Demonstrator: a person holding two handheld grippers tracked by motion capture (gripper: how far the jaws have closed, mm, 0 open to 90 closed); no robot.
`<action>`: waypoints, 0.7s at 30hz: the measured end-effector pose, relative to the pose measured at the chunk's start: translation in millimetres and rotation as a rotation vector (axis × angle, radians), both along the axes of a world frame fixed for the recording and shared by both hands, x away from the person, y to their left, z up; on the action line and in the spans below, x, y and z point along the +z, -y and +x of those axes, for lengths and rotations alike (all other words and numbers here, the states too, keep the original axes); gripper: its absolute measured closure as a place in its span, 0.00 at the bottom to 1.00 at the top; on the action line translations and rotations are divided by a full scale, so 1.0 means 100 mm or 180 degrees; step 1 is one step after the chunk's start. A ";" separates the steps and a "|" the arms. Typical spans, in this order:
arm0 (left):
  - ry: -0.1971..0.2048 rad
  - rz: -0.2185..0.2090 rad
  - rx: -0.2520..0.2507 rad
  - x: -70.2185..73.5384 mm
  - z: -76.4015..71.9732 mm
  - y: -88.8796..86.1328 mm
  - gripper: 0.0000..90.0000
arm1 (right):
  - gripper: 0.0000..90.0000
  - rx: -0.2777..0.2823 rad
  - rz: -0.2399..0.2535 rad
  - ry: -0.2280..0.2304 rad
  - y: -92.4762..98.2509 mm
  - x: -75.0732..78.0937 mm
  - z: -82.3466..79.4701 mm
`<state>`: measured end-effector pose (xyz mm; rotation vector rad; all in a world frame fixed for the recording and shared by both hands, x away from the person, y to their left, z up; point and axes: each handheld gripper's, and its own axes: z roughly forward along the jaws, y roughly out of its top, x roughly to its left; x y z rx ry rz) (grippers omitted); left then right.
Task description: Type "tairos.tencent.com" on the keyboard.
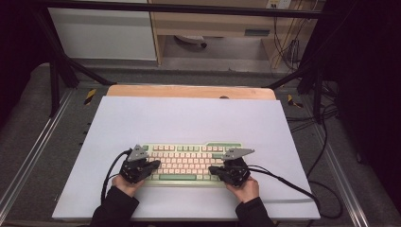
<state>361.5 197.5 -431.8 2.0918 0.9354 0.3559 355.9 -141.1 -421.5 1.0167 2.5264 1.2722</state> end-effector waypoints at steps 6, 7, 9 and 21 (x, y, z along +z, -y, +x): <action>0.0045 -0.0057 -0.0006 0.04 -0.04 -0.04 1.00 | 1.00 -0.0025 0.0052 -0.0005 -0.01 0.01 0.00; 0.0039 -0.0066 -0.0003 0.05 -0.05 -0.05 1.00 | 1.00 -0.0024 0.0055 -0.0008 -0.01 0.01 0.00; 0.0045 -0.0092 0.0004 0.06 -0.06 -0.07 1.00 | 1.00 -0.0032 0.0066 -0.0008 -0.02 0.01 0.00; 0.0065 -0.0128 -0.0021 0.09 -0.11 -0.12 1.00 | 1.00 0.0017 0.0057 0.0001 -0.12 0.02 0.01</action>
